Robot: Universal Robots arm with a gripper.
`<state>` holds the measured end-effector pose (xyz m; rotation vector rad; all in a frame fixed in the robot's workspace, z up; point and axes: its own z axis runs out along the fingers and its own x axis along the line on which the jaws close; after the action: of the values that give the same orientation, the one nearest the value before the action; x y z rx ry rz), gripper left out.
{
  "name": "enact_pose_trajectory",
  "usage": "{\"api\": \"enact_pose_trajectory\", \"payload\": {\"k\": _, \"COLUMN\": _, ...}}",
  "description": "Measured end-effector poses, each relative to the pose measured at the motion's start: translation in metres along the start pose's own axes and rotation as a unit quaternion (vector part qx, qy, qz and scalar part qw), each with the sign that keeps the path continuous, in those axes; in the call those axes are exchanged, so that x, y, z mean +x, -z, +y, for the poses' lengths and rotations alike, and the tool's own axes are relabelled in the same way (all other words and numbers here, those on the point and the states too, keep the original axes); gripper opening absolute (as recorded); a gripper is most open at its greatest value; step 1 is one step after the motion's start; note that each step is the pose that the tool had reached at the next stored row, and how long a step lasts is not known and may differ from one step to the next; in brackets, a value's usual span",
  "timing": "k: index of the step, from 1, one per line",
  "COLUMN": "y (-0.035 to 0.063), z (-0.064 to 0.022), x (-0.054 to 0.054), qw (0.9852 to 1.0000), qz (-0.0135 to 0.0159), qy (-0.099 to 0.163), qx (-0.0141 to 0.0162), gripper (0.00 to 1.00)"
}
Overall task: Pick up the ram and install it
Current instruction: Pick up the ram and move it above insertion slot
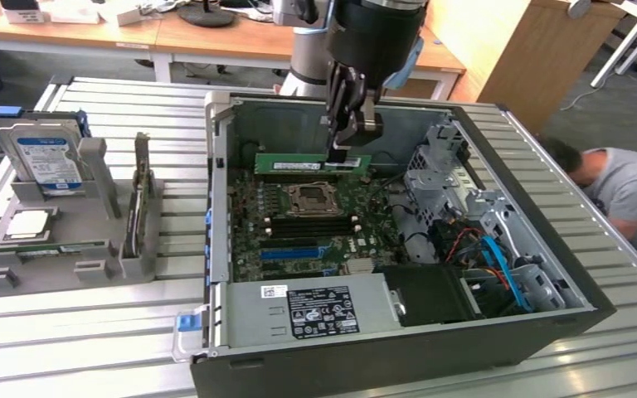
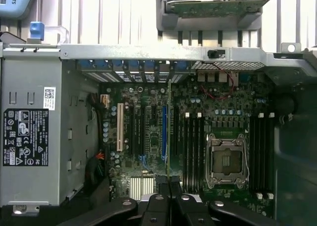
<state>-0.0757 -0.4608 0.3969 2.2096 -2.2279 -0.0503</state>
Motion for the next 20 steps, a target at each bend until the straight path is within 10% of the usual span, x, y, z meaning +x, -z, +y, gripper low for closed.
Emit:
{"api": "enact_pose_trajectory", "payload": {"k": 3, "y": 0.0000, "z": 0.0000, "x": 0.000, "qw": 1.0000, "qz": -0.0053, "qy": 0.000, "qx": 0.0006, "gripper": 0.12}}
{"api": "enact_pose_trajectory", "payload": {"k": 20, "y": -0.0008, "z": -0.0204, "x": 0.000, "qw": 1.0000, "qz": -0.0053, "qy": -0.001, "qx": 0.0006, "gripper": 0.12}}
